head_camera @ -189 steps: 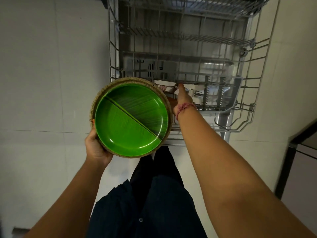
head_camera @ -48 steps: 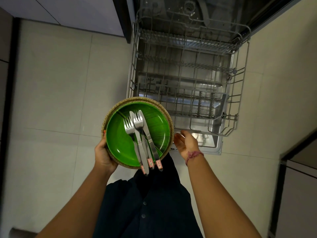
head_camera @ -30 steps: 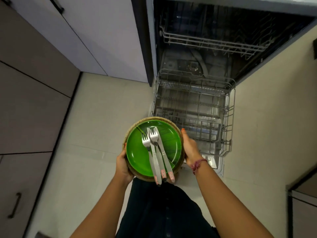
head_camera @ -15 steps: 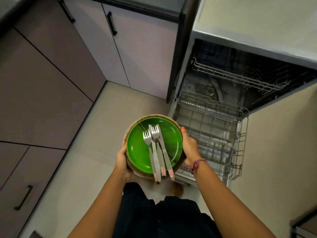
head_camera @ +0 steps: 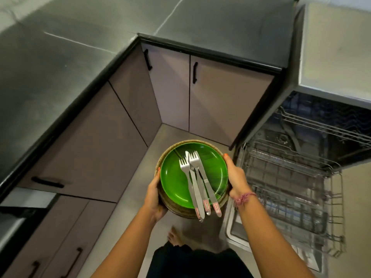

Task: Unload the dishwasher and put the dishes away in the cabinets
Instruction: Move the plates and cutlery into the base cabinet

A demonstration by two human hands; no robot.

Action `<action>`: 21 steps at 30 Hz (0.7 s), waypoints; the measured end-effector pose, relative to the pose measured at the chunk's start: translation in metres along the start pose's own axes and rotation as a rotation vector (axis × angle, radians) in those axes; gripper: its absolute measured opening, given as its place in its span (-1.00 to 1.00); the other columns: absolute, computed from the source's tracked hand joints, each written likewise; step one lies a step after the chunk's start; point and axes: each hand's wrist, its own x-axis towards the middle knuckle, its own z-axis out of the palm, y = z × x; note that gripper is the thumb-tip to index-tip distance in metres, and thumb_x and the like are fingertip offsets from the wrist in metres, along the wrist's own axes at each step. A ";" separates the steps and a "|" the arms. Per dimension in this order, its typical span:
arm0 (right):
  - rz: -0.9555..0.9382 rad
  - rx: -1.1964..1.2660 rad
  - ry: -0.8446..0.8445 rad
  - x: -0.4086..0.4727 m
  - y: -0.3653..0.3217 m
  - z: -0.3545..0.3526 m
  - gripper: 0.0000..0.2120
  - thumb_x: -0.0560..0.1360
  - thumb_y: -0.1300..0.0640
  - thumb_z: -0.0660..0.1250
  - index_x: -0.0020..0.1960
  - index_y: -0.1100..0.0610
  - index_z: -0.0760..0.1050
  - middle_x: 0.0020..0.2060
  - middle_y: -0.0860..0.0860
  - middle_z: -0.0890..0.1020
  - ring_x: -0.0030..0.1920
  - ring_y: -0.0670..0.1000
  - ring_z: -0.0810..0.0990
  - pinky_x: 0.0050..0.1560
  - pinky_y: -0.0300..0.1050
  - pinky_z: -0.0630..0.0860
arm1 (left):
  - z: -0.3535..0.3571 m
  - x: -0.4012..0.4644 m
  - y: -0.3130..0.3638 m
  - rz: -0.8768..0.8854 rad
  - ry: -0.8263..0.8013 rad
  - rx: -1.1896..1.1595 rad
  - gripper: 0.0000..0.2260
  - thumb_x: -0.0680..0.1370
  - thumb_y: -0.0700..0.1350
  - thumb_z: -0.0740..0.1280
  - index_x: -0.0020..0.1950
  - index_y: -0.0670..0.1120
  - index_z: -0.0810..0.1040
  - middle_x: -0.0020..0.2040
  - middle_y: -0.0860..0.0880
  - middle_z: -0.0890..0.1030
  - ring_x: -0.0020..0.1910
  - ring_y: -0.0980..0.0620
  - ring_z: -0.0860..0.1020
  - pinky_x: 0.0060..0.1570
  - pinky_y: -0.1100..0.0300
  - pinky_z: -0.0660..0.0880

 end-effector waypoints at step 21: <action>-0.109 -0.025 -0.141 0.123 -0.179 0.170 -0.79 0.64 0.06 0.09 0.02 0.14 0.45 -0.23 0.04 0.55 -0.29 -0.02 0.53 -0.22 -0.19 0.47 | -0.028 0.099 0.162 0.151 0.097 -0.173 -0.69 0.59 0.06 0.16 0.03 -0.07 0.62 -0.18 -0.08 0.70 -0.21 -0.05 0.66 -0.17 0.05 0.54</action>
